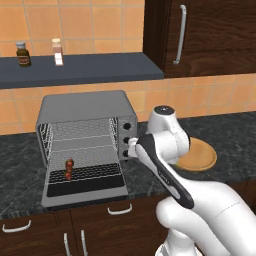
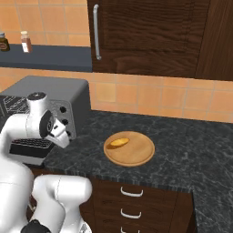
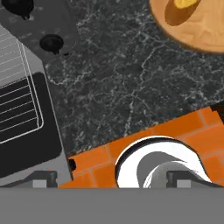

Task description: Pick up the kebab skewer and baguette bread, and place them inside the toaster oven. Close the toaster oven door and start by setting the timer.

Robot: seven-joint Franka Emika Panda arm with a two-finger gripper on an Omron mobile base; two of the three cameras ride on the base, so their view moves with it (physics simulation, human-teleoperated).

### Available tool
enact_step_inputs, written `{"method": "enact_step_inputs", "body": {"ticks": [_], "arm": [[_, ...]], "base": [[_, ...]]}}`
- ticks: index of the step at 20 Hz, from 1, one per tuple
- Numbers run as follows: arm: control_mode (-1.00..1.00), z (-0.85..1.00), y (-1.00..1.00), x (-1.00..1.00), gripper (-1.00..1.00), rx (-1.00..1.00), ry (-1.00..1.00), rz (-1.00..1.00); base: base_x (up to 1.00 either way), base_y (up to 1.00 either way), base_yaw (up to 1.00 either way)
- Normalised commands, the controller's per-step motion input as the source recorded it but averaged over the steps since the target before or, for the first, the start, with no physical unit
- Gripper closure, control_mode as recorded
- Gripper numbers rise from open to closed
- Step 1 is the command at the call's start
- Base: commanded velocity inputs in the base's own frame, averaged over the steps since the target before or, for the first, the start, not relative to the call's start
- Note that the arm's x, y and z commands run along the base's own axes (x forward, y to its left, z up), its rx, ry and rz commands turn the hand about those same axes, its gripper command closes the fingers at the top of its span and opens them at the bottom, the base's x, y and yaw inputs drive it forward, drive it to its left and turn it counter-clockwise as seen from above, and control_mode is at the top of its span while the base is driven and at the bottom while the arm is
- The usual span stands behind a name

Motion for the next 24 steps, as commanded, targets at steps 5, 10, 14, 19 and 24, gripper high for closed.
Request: {"method": "enact_step_inputs", "body": {"ticks": [5, 10, 14, 19, 24], "arm": [[-1.0, 0.0, -1.0, 0.54, -1.0, -0.01, 0.03, -0.38], [-1.0, -0.01, -1.0, 0.82, -1.0, 0.0, 0.05, -0.25], [-1.0, -0.1, -0.99, 0.93, -1.0, 0.0, 0.12, -0.13], [-1.0, -0.23, -0.87, 0.73, -1.0, 0.0, 0.13, 0.0], [-1.0, -0.29, -0.12, 0.38, -1.0, 0.0, 0.08, 0.02]], "base": [[0.0, 0.0, 0.0], [0.0, 0.0, 0.0], [0.0, 0.0, 0.0], [0.0, 0.0, 0.0], [0.0, 0.0, 0.0]]}}
